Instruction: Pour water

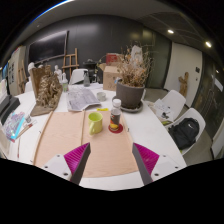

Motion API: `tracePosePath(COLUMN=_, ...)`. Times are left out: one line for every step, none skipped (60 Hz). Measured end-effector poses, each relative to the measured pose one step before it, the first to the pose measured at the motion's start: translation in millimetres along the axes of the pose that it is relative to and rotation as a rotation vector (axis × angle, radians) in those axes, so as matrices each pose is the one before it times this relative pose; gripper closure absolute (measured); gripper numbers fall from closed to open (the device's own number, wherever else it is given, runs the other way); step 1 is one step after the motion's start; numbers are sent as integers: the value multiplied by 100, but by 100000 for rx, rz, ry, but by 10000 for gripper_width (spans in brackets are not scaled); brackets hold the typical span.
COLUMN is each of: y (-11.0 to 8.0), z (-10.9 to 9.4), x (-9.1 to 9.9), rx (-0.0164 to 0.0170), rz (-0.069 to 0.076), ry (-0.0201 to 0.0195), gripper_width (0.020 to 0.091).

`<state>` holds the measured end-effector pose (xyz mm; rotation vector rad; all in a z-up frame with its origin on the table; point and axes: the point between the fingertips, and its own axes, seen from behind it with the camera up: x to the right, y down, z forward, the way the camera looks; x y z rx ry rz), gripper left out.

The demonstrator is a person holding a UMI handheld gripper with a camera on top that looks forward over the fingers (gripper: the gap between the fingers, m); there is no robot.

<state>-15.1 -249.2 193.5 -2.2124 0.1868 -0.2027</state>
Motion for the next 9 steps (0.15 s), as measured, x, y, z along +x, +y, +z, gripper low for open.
tracePosePath(y=97, z=37, x=-138, rx=-141, rz=-422, ry=265, gripper_width=245)
tracePosePath(y=70, z=1, x=60, rx=122, rz=-726, ry=344, gripper_width=245)
tracePosePath(y=102, z=23, x=33, rx=-44, rz=-740, ry=277, gripper_width=245)
tracePosePath(y=132, z=5, x=-27, rx=-300, rz=-683, ry=67, gripper_width=245)
tracePosePath(y=126, z=12, x=-17, rx=-411, rz=-487, ry=-176, gripper_width=244)
tracePosePath(y=132, z=19, x=-30, rx=-390, rz=-361, ry=-257, gripper_width=244)
tracePosePath(y=113, z=9, x=-27, rx=-259, rz=-254, ry=-209, gripper_width=243)
tracePosePath(y=82, z=131, x=44, rx=-46, rz=-220, ry=-315, gripper_width=245)
tracePosePath(y=24, z=-25, x=-28, rx=-25, rz=-87, ry=-142, gripper_width=246)
